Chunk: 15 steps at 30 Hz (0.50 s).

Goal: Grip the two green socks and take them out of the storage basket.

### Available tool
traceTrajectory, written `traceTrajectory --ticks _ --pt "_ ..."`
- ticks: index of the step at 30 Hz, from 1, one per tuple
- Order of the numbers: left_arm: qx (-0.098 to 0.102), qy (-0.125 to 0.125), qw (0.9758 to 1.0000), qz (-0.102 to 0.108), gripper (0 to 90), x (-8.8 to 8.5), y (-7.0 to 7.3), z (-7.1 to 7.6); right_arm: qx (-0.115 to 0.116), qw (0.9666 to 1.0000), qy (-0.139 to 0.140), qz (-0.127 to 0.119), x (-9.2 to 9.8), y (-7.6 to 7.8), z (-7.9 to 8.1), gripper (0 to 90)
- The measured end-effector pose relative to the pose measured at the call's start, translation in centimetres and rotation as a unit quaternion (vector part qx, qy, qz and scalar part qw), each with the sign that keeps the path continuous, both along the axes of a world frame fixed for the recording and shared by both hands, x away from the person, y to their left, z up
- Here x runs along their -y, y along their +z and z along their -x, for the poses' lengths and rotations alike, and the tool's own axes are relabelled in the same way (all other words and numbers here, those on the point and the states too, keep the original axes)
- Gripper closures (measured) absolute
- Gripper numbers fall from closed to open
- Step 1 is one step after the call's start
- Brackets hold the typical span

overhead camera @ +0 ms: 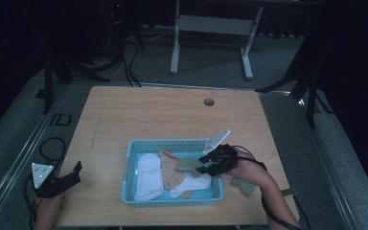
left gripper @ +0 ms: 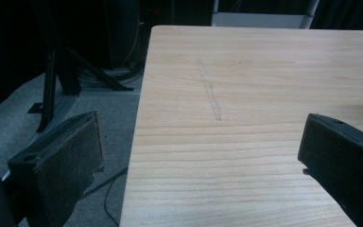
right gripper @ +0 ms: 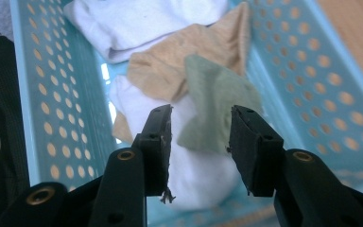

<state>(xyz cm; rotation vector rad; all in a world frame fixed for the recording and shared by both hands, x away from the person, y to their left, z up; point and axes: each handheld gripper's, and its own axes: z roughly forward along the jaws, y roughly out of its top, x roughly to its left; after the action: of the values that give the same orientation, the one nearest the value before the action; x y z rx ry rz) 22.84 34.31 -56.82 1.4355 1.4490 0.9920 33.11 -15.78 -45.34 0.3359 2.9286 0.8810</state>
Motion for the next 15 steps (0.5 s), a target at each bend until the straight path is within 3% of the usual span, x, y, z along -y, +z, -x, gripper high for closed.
traceTrajectory --ticks 8,15 --pt "0.000 0.000 1.0000 0.000 0.3 0.0 0.0 0.0 0.002 0.9992 0.014 0.038 -1.9 -1.8 -0.1 58.2" --pt "0.001 0.001 1.0000 0.001 0.3 0.0 0.0 0.0 0.007 0.9983 0.018 0.054 -3.0 -2.7 -0.6 57.0"
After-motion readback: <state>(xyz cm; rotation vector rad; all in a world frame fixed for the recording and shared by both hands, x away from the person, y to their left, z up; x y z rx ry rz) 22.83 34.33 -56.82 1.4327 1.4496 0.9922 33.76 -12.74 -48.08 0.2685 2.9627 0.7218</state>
